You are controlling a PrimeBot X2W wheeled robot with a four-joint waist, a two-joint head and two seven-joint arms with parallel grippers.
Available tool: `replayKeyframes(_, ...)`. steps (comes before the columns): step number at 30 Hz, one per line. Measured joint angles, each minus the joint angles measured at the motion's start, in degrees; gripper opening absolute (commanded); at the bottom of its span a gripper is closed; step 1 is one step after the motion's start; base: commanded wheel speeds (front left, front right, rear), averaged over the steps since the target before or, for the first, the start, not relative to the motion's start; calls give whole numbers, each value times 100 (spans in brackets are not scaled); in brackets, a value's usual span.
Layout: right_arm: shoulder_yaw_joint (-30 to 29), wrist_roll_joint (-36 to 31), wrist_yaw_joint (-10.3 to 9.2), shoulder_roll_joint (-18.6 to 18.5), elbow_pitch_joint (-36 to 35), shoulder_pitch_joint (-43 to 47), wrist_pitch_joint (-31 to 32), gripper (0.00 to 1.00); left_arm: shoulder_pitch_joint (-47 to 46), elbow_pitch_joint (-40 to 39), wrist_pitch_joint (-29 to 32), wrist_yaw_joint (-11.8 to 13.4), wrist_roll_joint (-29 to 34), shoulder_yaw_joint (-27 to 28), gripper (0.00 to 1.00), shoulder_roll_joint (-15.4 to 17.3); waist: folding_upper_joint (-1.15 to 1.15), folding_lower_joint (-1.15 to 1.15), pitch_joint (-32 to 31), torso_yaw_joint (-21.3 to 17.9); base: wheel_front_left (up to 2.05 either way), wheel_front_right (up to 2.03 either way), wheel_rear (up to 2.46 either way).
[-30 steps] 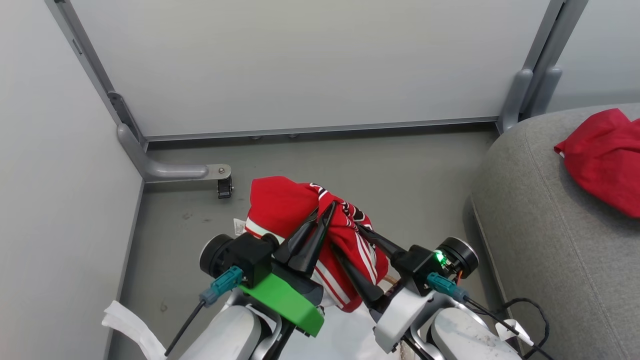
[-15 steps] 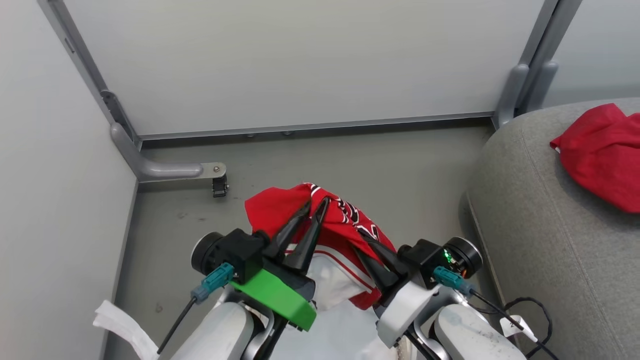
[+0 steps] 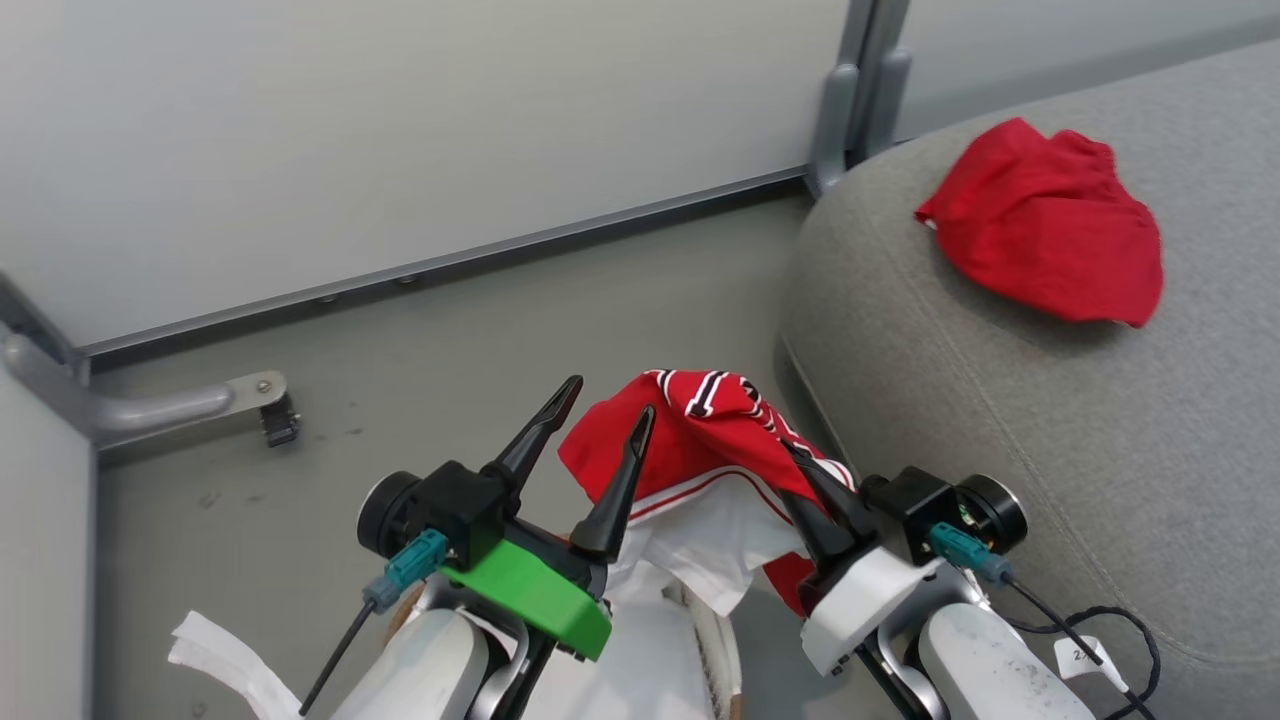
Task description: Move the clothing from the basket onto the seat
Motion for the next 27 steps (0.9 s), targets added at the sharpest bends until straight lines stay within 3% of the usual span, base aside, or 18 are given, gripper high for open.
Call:
replayKeyframes(15, -967, -198, 0, -5, -352, 288, 0, 0, 56, 0, 1, 0, 116, -97, 100, 131, 0, 0, 370, -1538, 0, 0, 0)
replayKeyframes(22, -1482, -866, 0, -43, -349, -485, 0, 0, 29, 11, 1, 0, 115, -200, 100, 320, 0, 0, 789, -1740, 0, 0, 0)
replayKeyframes(27, -1919, -1170, 0, -547, -372, -1457, 0, 0, -132, -63, 1, 0, 114, -339, 100, 544, 0, 0, 1141, -1719, 0, 0, 0)
